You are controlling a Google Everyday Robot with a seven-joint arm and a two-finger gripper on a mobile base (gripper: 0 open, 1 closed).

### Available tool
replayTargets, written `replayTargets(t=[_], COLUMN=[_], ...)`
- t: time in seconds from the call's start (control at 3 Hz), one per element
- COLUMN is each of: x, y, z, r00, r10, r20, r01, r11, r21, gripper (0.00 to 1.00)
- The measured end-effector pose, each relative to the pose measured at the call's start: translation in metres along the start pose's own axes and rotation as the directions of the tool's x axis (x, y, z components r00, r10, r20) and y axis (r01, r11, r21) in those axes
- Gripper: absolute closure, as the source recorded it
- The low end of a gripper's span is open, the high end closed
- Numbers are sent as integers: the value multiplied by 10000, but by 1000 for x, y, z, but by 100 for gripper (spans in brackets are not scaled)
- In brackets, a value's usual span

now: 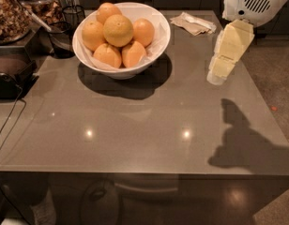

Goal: Pick orange from white bowl

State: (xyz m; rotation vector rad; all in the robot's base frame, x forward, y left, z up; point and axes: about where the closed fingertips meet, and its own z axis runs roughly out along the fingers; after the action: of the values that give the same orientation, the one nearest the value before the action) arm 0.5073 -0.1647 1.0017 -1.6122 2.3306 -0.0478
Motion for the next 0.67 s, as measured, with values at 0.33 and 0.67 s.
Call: replayTargets(t=[0.33, 0.67], x=[-40, -87], y=[-7, -16], z=[-3, -2], r00=[9988, 9978], r10=[-110, -409], r20=[468, 519], r01=[104, 398], r11=[9999, 9990], r21=[130, 212], gripper=[0, 0])
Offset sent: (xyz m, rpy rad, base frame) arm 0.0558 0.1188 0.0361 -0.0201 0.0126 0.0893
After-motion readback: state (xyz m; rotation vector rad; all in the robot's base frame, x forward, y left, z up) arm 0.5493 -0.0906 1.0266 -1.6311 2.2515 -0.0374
